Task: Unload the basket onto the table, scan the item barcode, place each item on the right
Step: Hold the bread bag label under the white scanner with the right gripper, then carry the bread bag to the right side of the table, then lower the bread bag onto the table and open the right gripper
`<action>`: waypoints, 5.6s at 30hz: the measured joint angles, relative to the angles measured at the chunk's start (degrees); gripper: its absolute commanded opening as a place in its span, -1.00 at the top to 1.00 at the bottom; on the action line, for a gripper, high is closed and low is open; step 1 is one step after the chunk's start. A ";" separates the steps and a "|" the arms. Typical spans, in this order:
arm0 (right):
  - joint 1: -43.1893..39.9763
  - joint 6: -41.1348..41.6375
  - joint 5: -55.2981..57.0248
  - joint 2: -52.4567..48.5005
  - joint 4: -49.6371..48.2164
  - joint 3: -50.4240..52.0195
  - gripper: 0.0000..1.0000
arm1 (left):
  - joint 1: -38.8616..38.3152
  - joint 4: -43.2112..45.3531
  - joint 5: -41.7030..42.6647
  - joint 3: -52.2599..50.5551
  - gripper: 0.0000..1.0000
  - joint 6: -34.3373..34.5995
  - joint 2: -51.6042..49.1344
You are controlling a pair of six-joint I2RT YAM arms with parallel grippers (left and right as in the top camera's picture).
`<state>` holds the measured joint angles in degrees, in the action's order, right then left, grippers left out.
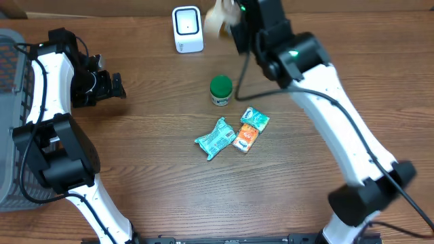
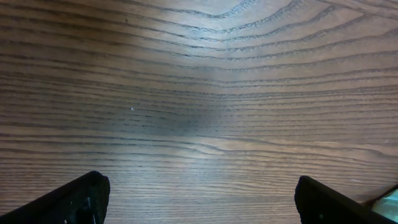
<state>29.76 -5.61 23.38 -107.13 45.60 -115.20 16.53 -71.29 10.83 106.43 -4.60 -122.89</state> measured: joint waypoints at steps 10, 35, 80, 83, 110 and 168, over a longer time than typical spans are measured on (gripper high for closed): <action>0.52 -33.53 20.92 -19.34 -33.68 -0.42 0.92 | 0.00 0.11 -0.17 0.00 -0.99 0.00 0.00; 1.79 -66.42 21.99 -39.15 -60.04 -0.39 0.92 | 0.00 0.11 -0.22 0.00 -1.00 0.00 0.00; -9.01 -14.75 0.90 13.99 4.42 -1.16 0.92 | 0.00 0.11 -0.39 0.00 -0.99 0.00 0.00; -16.17 -7.26 -12.66 15.63 12.20 -1.25 0.92 | 0.00 0.09 -0.39 0.00 -0.99 0.00 0.00; -47.41 2.64 -48.28 -0.96 15.87 22.08 0.92 | 0.00 0.11 -0.39 0.00 -0.99 0.00 0.00; -52.06 22.10 -40.48 -1.68 -0.68 35.82 0.92 | 0.00 0.11 -0.39 0.00 -0.99 0.00 0.00</action>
<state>-22.31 16.49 -17.10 -108.81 44.93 -79.37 16.53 -71.18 10.44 106.43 -4.60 -122.89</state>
